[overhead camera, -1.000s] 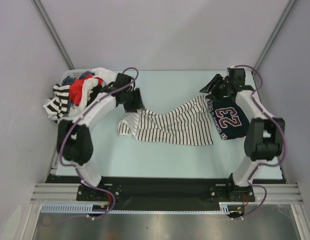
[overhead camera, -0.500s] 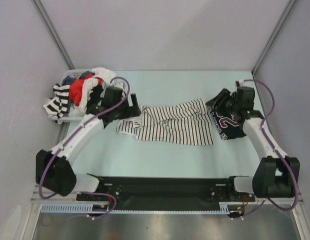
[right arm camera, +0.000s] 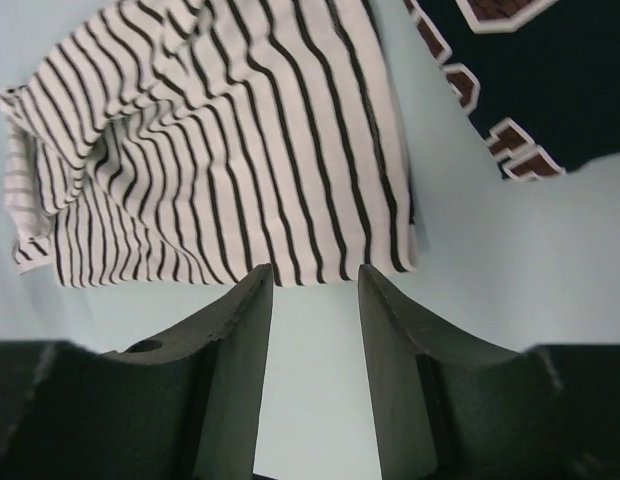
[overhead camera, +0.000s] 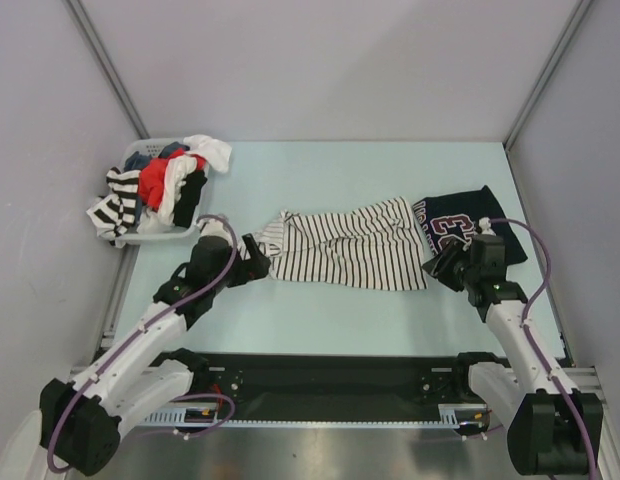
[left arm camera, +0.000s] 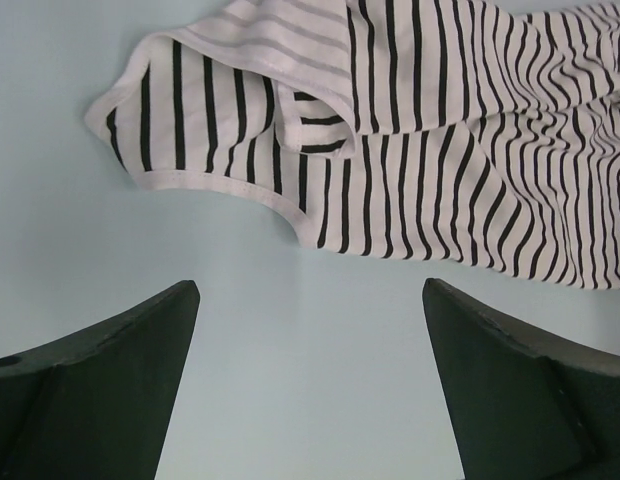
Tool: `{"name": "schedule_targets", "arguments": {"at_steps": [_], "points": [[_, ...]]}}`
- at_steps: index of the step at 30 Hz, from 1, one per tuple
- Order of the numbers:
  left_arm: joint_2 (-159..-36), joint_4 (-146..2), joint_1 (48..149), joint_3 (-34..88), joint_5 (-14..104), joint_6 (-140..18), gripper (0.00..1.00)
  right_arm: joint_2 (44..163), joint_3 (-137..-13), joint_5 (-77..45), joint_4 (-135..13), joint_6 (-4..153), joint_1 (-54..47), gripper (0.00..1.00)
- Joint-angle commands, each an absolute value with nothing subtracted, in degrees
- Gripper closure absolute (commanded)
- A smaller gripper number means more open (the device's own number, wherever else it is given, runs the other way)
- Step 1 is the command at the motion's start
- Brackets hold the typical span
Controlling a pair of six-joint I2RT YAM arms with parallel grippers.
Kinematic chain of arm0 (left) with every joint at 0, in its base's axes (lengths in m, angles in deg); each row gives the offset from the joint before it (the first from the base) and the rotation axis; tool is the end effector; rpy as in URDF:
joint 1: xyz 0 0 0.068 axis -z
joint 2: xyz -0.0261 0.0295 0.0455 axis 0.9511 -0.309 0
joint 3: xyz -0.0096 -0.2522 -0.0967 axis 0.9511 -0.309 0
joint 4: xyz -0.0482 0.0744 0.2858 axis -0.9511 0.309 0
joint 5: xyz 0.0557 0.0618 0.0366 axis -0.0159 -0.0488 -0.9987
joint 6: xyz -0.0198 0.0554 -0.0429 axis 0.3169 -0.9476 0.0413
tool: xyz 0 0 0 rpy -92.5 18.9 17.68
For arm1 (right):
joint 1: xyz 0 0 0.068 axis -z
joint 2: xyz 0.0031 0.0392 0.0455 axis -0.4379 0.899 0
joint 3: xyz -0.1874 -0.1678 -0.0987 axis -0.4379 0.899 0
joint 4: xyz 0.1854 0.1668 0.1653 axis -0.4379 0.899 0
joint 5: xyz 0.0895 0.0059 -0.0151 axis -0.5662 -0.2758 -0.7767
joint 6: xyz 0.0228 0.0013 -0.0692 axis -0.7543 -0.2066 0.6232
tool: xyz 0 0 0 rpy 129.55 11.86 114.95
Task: Fold and stack the tank tops
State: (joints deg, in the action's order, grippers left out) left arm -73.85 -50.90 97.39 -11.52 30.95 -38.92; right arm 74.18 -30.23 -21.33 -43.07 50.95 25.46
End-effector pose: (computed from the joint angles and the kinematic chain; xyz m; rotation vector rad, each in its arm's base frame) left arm 0.2334 -0.1043 0.2057 -0.2214 2.2491 -0.4579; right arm 0.2483 0.0158 0.1867 0.4769 2.2543 0.5404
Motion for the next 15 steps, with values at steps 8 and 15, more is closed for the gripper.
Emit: {"name": "schedule_targets", "arguments": {"at_steps": [8,15], "points": [[-71.8,-58.5,97.4,-17.7,24.4,-29.4,0.0,73.4,-22.6,-15.0,-45.6,38.8,25.5,0.57],[-76.4,-60.8,96.9,-18.4,25.8,-25.6,0.0,75.3,-18.3,-15.4,-52.8,34.3,25.6,0.51]]}}
